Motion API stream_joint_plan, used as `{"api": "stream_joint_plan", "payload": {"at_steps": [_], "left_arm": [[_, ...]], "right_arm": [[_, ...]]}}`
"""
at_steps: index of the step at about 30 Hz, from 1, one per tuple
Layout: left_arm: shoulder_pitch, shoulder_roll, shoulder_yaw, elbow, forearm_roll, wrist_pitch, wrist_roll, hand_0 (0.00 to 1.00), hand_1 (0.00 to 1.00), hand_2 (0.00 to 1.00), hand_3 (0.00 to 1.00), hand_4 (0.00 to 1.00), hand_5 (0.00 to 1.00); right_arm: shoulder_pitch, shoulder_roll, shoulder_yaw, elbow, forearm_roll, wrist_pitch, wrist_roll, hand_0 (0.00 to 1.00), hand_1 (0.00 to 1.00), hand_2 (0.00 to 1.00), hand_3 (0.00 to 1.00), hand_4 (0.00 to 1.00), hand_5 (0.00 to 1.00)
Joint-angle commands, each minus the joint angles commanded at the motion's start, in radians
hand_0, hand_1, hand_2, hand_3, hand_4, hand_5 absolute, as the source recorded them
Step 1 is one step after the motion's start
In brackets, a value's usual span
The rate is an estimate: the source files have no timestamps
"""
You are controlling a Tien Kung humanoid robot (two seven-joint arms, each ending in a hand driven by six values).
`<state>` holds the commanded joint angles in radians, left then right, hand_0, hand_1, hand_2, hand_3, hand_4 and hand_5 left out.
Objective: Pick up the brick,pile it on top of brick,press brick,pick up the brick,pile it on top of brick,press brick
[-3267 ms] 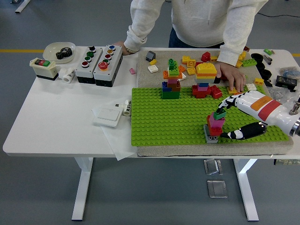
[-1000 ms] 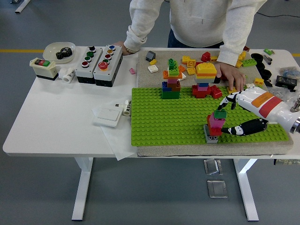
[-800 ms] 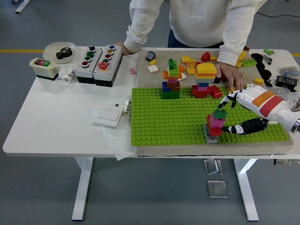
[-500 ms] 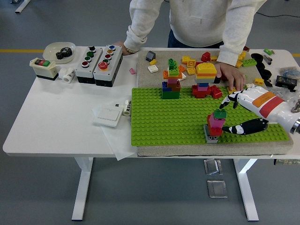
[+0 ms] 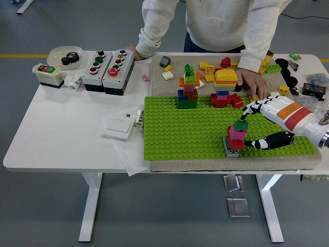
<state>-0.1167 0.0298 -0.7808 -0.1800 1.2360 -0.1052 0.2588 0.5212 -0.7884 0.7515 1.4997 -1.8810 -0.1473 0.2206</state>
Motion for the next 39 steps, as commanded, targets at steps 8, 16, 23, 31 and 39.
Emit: {"api": "stream_joint_plan", "payload": {"at_steps": [8, 16, 23, 31, 39], "left_arm": [[-0.002, 0.0, 0.003, 0.0, -0.004, 0.001, -0.001, 0.8, 0.716, 0.605, 0.534, 0.528, 0.512], [-0.004, 0.0, 0.006, 0.0, -0.009, 0.001, -0.002, 0.804, 0.717, 0.605, 0.534, 0.527, 0.511], [-0.005, 0.0, 0.01, 0.0, -0.013, 0.001, -0.002, 0.801, 0.717, 0.605, 0.533, 0.528, 0.511], [-0.005, 0.0, 0.009, 0.0, -0.013, 0.002, -0.002, 0.802, 0.717, 0.604, 0.533, 0.528, 0.511], [-0.006, 0.0, 0.011, 0.0, -0.014, 0.002, -0.003, 0.802, 0.717, 0.605, 0.535, 0.527, 0.51]], "right_arm": [[-0.002, 0.0, -0.003, 0.0, 0.0, 0.001, 0.004, 0.68, 0.648, 0.755, 0.655, 0.923, 0.495], [-0.002, 0.002, -0.006, -0.01, 0.001, 0.003, 0.004, 0.677, 0.647, 0.753, 0.671, 0.945, 0.532], [-0.002, 0.003, -0.007, -0.015, 0.003, 0.004, 0.004, 0.675, 0.645, 0.753, 0.671, 0.945, 0.534], [-0.003, 0.003, -0.008, -0.011, 0.001, 0.004, 0.007, 0.671, 0.641, 0.751, 0.672, 0.946, 0.533], [-0.007, 0.002, -0.005, -0.009, 0.0, 0.004, 0.007, 0.659, 0.64, 0.75, 0.672, 0.946, 0.533]]}}
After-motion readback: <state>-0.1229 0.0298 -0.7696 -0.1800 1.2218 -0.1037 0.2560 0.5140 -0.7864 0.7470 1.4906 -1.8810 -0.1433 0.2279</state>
